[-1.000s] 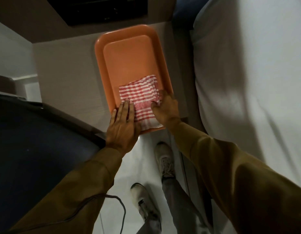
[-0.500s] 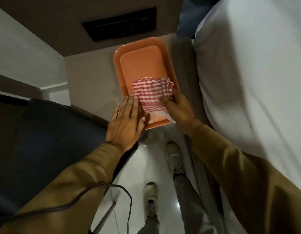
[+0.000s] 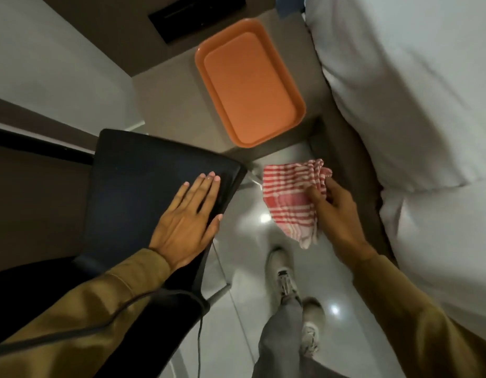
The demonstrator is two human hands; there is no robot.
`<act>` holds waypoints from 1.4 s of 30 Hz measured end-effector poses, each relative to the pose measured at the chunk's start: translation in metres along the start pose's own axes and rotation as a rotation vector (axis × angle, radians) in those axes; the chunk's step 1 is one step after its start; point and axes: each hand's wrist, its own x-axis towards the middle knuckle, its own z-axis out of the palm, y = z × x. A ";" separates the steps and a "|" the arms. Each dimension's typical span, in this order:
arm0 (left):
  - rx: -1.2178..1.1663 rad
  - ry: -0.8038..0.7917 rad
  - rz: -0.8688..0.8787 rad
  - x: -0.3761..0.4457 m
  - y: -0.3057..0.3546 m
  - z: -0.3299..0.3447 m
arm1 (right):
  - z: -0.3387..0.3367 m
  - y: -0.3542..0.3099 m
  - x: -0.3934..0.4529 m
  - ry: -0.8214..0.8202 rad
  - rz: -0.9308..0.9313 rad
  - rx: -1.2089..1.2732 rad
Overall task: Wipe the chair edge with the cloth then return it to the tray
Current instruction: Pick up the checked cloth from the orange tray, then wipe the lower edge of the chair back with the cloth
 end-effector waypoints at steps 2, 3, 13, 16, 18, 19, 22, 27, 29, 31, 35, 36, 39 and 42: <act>0.043 -0.047 0.042 -0.024 -0.002 0.008 | 0.001 0.027 -0.032 -0.003 0.042 0.040; 0.055 -0.075 0.062 -0.035 -0.002 0.013 | 0.001 0.042 -0.050 0.009 0.072 0.055; 0.135 -0.035 0.186 -0.076 0.006 0.069 | 0.057 0.208 -0.160 0.163 0.225 0.001; 0.161 0.017 0.241 -0.067 0.005 0.091 | 0.087 0.249 -0.179 0.225 0.277 0.019; 0.174 0.098 0.273 -0.060 0.005 0.109 | 0.109 0.277 -0.187 0.272 0.324 0.061; 0.176 0.144 0.278 -0.056 0.006 0.117 | 0.119 0.287 -0.190 0.292 0.344 0.074; 0.157 0.260 0.286 -0.046 0.004 0.146 | 0.154 0.320 -0.200 0.397 0.379 0.082; 0.105 0.327 0.371 -0.044 0.000 0.186 | 0.209 0.350 -0.220 0.547 0.466 0.117; 0.128 0.316 0.437 -0.049 -0.006 0.197 | 0.230 0.354 -0.228 0.581 0.490 0.118; 0.145 0.334 0.457 -0.052 -0.010 0.206 | 0.249 0.355 -0.235 0.597 0.492 0.128; 0.079 0.390 0.465 -0.052 -0.008 0.212 | 0.276 0.348 -0.235 0.598 0.443 0.165; 0.064 0.395 0.460 -0.051 -0.007 0.212 | 0.282 0.345 -0.233 0.587 0.394 0.187; 0.022 0.379 0.440 -0.052 -0.004 0.209 | 0.300 0.328 -0.220 0.420 0.203 0.251; 0.008 0.348 0.428 -0.053 -0.001 0.206 | 0.317 0.317 -0.213 0.277 0.092 0.310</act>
